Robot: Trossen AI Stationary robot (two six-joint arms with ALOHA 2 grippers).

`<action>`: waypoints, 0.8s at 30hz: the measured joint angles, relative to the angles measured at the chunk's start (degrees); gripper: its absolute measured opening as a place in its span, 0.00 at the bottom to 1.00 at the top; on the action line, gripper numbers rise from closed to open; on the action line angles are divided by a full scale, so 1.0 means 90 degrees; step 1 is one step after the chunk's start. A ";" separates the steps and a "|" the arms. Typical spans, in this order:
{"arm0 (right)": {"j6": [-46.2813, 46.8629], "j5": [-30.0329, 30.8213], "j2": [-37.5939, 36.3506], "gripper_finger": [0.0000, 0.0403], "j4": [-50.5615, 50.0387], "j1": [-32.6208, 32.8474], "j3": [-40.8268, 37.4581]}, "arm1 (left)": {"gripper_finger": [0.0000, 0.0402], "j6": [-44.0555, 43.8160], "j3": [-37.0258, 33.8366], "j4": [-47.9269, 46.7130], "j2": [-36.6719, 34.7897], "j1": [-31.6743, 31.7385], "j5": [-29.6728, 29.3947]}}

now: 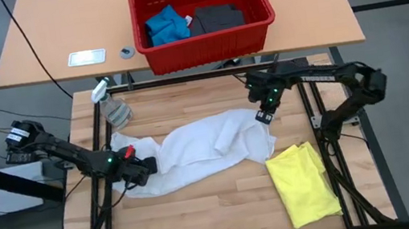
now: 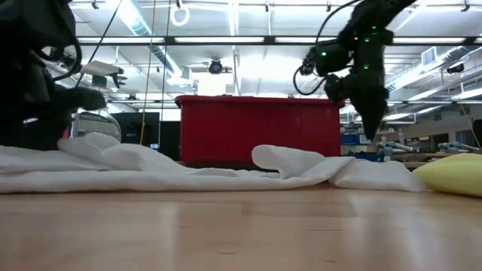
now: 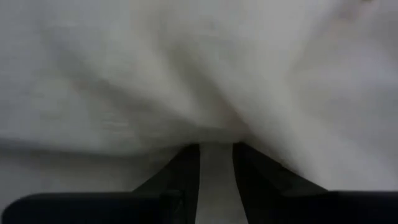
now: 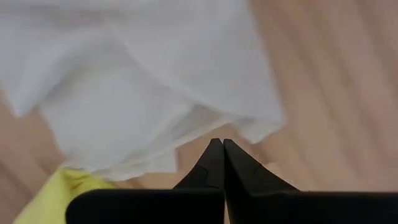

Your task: Fold Laundry from Bin

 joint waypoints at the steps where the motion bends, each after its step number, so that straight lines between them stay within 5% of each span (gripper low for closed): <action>1: 0.0063 -0.0136 -0.0135 0.00 0.0107 0.0008 -0.0170 | 0.26 0.0056 0.0063 -0.0004 0.0000 0.0002 -0.0097; 11: 0.0492 -0.0920 -0.0665 0.01 0.0863 0.0046 -0.0919 | 0.26 0.1593 0.0809 0.0164 0.0000 0.0438 -0.0966; 24: 0.1357 -0.1393 -0.0602 0.01 0.2324 0.0836 -0.0917 | 0.26 0.4799 0.0926 0.3240 0.0017 0.1541 -0.1077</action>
